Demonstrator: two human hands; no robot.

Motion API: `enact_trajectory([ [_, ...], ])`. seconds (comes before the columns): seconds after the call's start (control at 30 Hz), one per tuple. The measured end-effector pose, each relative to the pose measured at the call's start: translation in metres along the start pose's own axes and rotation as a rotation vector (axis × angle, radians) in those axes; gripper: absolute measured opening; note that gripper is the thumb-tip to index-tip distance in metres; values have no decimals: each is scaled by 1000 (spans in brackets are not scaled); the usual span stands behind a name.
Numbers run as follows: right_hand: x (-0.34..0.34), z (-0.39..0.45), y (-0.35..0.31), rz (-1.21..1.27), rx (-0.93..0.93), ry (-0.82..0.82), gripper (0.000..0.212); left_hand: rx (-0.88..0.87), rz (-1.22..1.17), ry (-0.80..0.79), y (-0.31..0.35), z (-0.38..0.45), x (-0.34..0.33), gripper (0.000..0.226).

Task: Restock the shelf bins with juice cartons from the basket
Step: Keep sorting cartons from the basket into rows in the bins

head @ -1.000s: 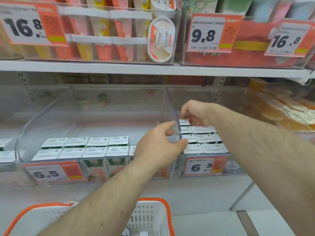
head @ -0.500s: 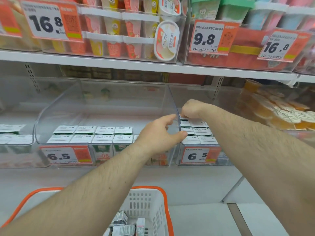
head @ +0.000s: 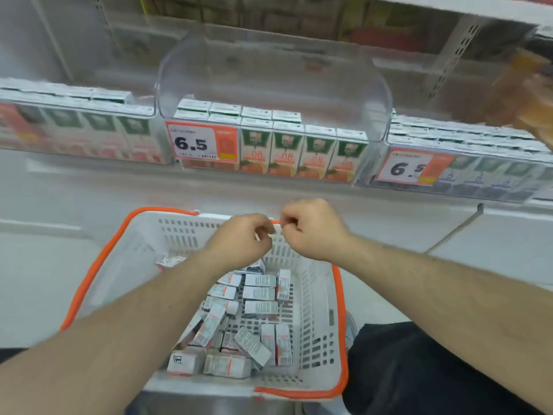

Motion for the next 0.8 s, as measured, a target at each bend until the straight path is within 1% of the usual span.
enact_trajectory([
  [0.1,-50,-2,6,2,-104,-295,14,110,143,-125,-49,-6,-21,23],
  [0.2,-99,-10,21,11,-232,-615,23,146,232,-257,-84,-8,-43,25],
  [0.23,-113,-15,27,26,-278,-685,26,158,246,-299,-93,-7,-50,25],
  [0.27,-126,-20,34,37,-334,-731,24,170,250,-329,-101,-6,-56,24],
  [0.3,-137,-24,42,52,-390,-749,18,186,238,-341,-107,-3,-60,22],
  [0.33,-146,-29,50,73,-458,-746,17,209,215,-338,-113,2,-63,20],
  [0.43,-168,-41,73,162,-671,-703,40,303,172,-302,-132,18,-70,16],
  [0.5,-185,-48,86,253,-814,-666,55,367,242,-320,-144,29,-75,19],
  [0.57,-202,-54,98,352,-945,-609,67,426,380,-362,-153,35,-80,23],
  [0.63,-215,-59,108,392,-1032,-579,76,467,533,-433,-160,35,-87,36],
  [0.73,-234,-66,116,417,-1078,-605,80,488,667,-521,-169,30,-101,66],
  [0.8,-243,-69,118,428,-1094,-581,83,471,712,-526,-172,28,-109,71],
])
Point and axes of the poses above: each hand's wrist, its own z-axis towards the middle knuckle, its own x-axis out of the back of the hand, y = z × x, the point moved 2 cm from there along z, towards the middle knuckle, and after that the axes turned 13 degrees about x, right-handed, at the moved point
